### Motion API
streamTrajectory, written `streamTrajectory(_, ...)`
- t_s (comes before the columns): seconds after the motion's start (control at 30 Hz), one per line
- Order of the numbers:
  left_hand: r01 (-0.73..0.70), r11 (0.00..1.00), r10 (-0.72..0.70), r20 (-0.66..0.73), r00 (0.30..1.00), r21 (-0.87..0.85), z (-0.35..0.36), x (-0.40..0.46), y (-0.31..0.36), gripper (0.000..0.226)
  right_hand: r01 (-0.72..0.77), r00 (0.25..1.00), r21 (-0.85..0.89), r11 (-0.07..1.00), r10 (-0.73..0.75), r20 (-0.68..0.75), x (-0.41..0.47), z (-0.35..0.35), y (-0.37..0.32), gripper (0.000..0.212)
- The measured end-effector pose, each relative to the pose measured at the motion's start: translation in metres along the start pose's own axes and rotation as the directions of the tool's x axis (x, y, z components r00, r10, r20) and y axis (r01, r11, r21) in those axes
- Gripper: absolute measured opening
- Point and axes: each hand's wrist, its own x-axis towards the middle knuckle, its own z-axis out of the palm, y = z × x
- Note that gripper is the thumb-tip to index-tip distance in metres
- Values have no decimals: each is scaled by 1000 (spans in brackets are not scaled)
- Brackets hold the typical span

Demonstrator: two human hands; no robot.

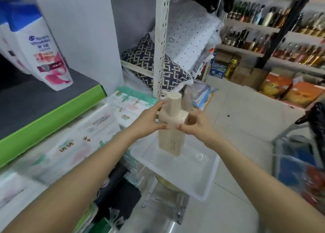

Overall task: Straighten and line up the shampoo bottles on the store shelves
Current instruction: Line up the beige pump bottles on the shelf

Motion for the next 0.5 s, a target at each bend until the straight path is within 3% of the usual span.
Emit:
streamTrajectory(0.1,24,1000,-24,51,998,4,12,28,-27,72,-67,997,17,998,67,25,24,-4,31,37)
streamTrajectory(0.2,70,997,-70,22,997,-10,32,46,-52,62,-141,989,32,989,140,54,46,-8,62,41)
streamTrajectory(0.5,237,967,-247,-113,962,-94,88,89,-121,54,-218,971,-169,961,231,60,110,-6,145,60)
